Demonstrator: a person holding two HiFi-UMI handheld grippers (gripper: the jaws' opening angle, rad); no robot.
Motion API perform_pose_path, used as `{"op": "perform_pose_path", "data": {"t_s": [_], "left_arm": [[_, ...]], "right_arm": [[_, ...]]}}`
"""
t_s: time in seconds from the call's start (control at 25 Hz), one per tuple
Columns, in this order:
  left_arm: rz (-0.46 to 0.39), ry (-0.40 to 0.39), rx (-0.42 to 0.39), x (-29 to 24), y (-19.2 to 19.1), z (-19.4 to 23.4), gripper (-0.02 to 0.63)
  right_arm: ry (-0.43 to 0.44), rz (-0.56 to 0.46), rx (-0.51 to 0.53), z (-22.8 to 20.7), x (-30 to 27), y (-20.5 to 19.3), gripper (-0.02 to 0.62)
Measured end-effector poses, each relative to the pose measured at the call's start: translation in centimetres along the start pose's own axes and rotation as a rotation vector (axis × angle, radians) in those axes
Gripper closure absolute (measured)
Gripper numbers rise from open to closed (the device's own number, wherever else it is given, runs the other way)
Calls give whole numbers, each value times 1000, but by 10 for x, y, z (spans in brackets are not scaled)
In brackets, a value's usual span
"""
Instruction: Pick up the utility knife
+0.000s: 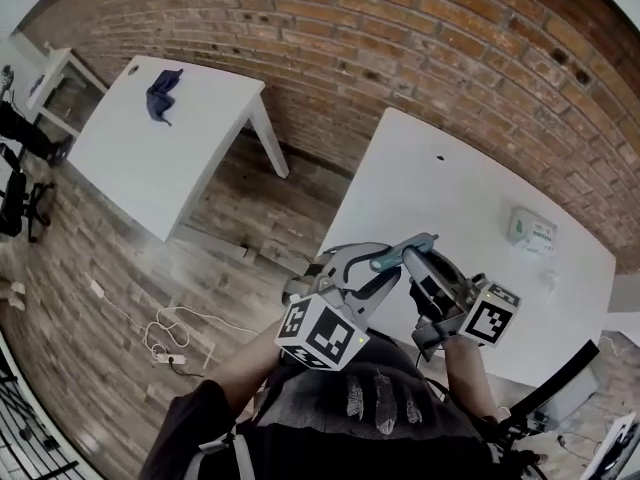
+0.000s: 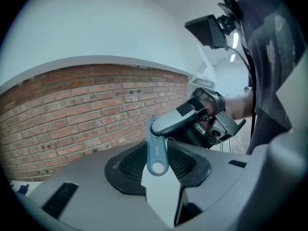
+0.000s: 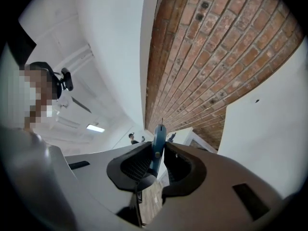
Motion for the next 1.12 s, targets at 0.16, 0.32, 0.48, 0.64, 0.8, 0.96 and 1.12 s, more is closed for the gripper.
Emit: {"op": "perform_pose_path", "data": {"t_s": [0.16,0.32,0.48,0.64,0.8,0.96,1.12], "left_arm": [[47,81,29,21,-11,16,479],[92,195,47,51,-24,32,479],[139,300,70,84,-24,43,479],[189,409,74,120,-27,51,479],[220,500,100,150,-30,56,479],[294,578,88,178,-33,54,479],[322,598,64,185,-31,43,479]], "right_arm": [[62,66,-20,7,-30,-6,515],[145,151,-13,18,-67,-13,515],[228,237,-6,44,-96,-22,515],[317,316,-7,68,-125,-39,515],[388,389,0,90,-148,-53,515],[510,449,5,104,-172,-72,515],[581,472,-14,106,-175,-80,515]]}}
Point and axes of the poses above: the fingertips, and each gripper's own axes: x backward along the fingers, z to its left, y out of its top, the point moved 4 cm from there along x, backward along the fingers, and after that the axes turned 8 degrees about -x, right-handed, at the moved point
